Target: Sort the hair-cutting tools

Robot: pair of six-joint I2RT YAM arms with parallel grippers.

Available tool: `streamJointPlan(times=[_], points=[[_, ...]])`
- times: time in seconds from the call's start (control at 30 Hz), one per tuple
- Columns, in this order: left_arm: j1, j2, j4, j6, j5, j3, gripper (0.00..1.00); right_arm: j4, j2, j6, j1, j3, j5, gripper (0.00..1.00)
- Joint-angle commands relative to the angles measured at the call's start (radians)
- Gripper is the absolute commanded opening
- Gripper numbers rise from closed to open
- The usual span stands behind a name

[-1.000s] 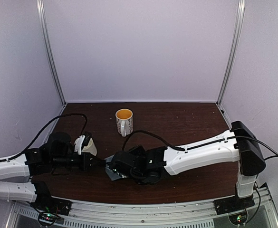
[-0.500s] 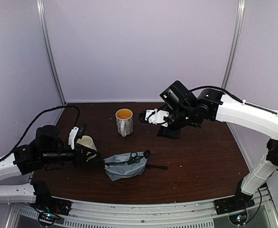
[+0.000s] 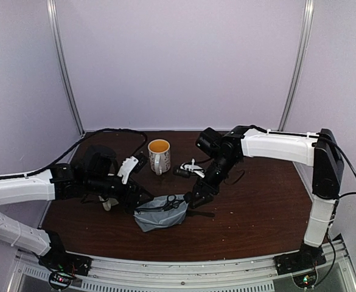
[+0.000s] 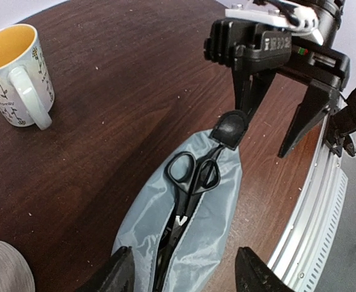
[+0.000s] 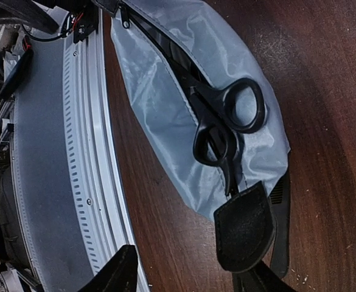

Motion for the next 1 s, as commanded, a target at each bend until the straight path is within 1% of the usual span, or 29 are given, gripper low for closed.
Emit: streamJointPlan(times=[0.0, 0.07, 0.1, 0.2, 0.23, 0.27, 0.3, 0.33, 0.4, 0.5, 0.57, 0.8, 0.97], points=[[-0.002, 0.046, 0.126, 0.026, -0.029, 0.016, 0.61, -0.012, 0.024, 0.067, -0.009, 0.047, -0.105, 0.53], [-0.002, 0.088, 0.169, 0.007, -0.023, 0.015, 0.63, 0.001, 0.037, 0.090, -0.019, 0.049, -0.120, 0.50], [-0.003, 0.116, 0.178, 0.006, -0.012, 0.024, 0.62, 0.008, 0.043, 0.103, -0.023, 0.048, -0.119, 0.46], [-0.003, 0.197, 0.219, -0.011, 0.020, 0.052, 0.56, 0.038, 0.055, 0.153, -0.041, 0.047, -0.087, 0.40], [-0.002, 0.218, 0.228, -0.014, 0.025, 0.062, 0.52, 0.046, 0.056, 0.164, -0.048, 0.045, -0.080, 0.35], [-0.002, 0.235, 0.235, -0.016, 0.027, 0.070, 0.50, 0.051, 0.057, 0.169, -0.056, 0.041, -0.082, 0.27], [-0.001, 0.256, 0.235, -0.017, 0.023, 0.081, 0.49, 0.056, 0.056, 0.172, -0.060, 0.038, -0.086, 0.16], [-0.001, 0.275, 0.228, -0.018, 0.014, 0.093, 0.48, 0.058, 0.054, 0.172, -0.066, 0.034, -0.089, 0.10], [0.000, 0.312, 0.237, -0.017, 0.015, 0.107, 0.47, 0.059, 0.051, 0.165, -0.072, 0.028, -0.099, 0.04], [0.000, 0.357, 0.275, -0.019, 0.058, 0.114, 0.45, 0.067, 0.046, 0.158, -0.074, 0.018, -0.107, 0.03], [0.000, 0.389, 0.273, -0.021, 0.072, 0.129, 0.45, 0.064, 0.047, 0.153, -0.073, 0.019, -0.111, 0.03], [0.000, 0.412, 0.241, -0.019, 0.021, 0.137, 0.44, 0.058, 0.052, 0.148, -0.073, 0.024, -0.130, 0.03], [0.002, 0.456, 0.248, -0.011, 0.113, 0.160, 0.41, 0.048, 0.066, 0.145, -0.073, 0.035, -0.134, 0.03]])
